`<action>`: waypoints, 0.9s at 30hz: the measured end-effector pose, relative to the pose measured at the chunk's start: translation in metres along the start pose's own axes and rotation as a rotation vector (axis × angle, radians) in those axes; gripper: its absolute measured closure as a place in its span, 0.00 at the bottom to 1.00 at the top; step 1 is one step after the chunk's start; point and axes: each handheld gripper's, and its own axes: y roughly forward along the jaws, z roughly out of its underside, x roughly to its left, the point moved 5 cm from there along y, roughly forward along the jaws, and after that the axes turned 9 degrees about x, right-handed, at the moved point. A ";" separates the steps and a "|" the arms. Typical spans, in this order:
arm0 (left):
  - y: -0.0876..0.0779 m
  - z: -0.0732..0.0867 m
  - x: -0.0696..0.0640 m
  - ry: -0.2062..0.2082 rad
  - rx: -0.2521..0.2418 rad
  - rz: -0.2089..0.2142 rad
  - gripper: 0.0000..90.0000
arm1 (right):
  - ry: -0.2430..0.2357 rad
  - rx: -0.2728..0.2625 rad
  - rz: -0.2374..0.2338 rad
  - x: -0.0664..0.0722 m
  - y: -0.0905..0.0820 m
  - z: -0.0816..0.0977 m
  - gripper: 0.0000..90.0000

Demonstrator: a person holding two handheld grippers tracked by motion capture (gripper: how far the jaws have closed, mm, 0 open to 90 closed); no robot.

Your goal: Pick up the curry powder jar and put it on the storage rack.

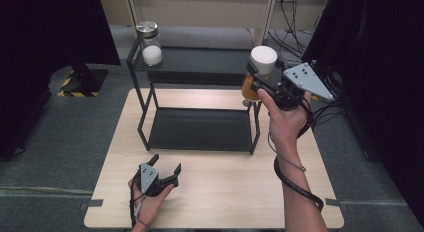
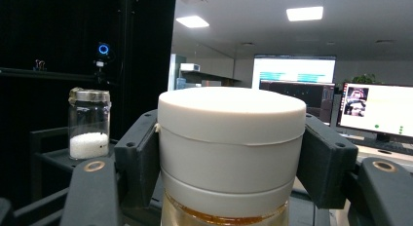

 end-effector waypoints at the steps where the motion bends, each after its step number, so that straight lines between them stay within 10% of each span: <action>1: 0.000 0.000 0.000 0.000 0.000 0.000 0.12 | 0.001 -0.001 0.000 0.000 0.001 -0.001 0.37; 27: 0.000 0.000 0.001 -0.001 0.000 0.004 0.12 | 0.023 0.018 0.039 -0.006 0.028 -0.027 0.37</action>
